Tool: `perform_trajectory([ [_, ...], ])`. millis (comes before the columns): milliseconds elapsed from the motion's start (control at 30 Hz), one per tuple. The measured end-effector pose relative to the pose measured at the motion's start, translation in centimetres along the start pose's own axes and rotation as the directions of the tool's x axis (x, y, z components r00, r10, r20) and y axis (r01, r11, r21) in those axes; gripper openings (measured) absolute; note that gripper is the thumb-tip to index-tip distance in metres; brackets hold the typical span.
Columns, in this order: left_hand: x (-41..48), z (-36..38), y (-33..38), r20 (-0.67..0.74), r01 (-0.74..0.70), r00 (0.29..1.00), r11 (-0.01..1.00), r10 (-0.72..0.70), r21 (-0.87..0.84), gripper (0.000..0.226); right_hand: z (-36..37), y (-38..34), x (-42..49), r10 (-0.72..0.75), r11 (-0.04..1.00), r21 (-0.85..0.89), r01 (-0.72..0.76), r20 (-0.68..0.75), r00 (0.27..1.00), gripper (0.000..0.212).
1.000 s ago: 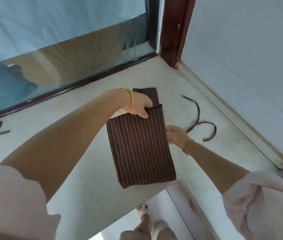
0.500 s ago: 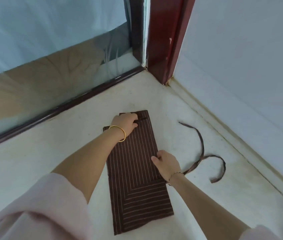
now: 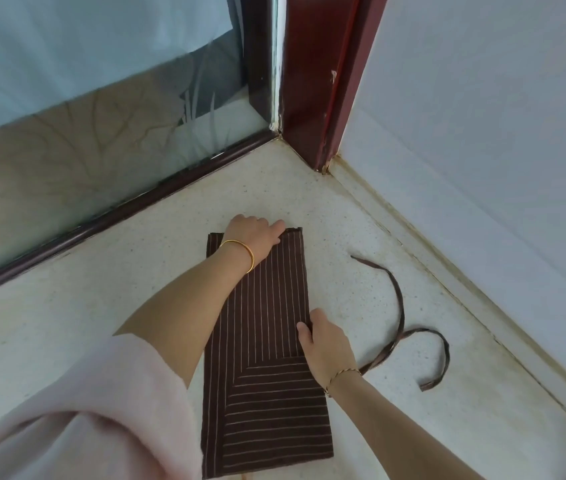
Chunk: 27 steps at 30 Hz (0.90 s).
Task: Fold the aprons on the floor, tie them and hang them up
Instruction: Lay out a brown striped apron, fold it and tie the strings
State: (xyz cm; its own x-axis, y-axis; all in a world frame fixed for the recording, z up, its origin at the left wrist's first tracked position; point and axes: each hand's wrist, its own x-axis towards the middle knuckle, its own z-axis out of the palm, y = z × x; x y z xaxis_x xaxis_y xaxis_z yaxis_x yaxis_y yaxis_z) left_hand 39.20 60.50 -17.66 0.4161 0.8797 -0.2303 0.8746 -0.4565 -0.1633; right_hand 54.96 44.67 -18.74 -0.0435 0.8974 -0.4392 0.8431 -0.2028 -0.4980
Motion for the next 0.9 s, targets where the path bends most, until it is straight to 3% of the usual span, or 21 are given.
perform_trajectory([
  [167,0.4,0.6,-0.1,-0.008,0.009,1.000,0.999,-0.009,0.037,0.027,0.0,0.0,0.4,0.044,0.998,0.033,-0.044,-0.014,0.999,0.021],
  [333,0.1,0.4,0.1,0.049,0.134,0.990,0.987,-0.130,-0.085,0.031,0.2,-0.3,0.7,0.081,0.997,0.008,-0.081,-0.036,0.996,0.020],
  [467,-4.1,0.5,2.3,-0.296,0.218,0.910,0.943,-0.289,-0.251,0.024,0.2,-0.8,0.9,0.111,0.994,-0.007,-0.112,-0.040,0.993,0.020],
  [533,-7.3,1.8,4.6,-0.362,0.200,0.883,0.936,-0.300,-0.288,0.021,0.2,-1.0,0.8,0.112,0.994,-0.008,-0.113,-0.054,0.992,0.020],
  [600,-9.7,3.4,6.0,-0.269,0.236,0.909,0.925,-0.318,-0.297,0.032,0.0,-1.1,0.9,0.119,0.993,-0.005,-0.119,-0.052,0.992,0.020],
  [700,-11.0,4.8,6.2,0.014,0.328,0.942,0.908,-0.336,-0.260,0.052,-0.4,-1.2,0.4,0.123,0.989,0.087,-0.119,-0.034,0.992,0.022],
  [733,-11.2,5.0,6.1,0.055,0.324,0.946,0.912,-0.321,-0.252,0.054,-0.5,-1.1,-0.5,0.103,0.987,0.128,-0.094,-0.066,0.993,0.020],
  [800,-10.6,4.5,5.9,0.051,0.310,0.950,0.912,-0.308,-0.269,0.054,-0.7,-0.8,-2.4,-0.038,0.992,0.104,0.069,-0.272,0.962,0.018],
  [833,-10.7,4.0,6.1,0.025,0.303,0.951,0.905,-0.310,-0.299,0.053,-0.5,-0.6,-3.8,-0.139,0.984,0.053,0.172,-0.381,0.914,0.018],
  [900,-11.5,2.8,6.9,-0.077,0.306,0.928,0.865,-0.364,-0.398,0.045,0.3,-0.1,-6.6,-0.313,0.940,-0.024,0.341,-0.457,0.832,0.014],
])
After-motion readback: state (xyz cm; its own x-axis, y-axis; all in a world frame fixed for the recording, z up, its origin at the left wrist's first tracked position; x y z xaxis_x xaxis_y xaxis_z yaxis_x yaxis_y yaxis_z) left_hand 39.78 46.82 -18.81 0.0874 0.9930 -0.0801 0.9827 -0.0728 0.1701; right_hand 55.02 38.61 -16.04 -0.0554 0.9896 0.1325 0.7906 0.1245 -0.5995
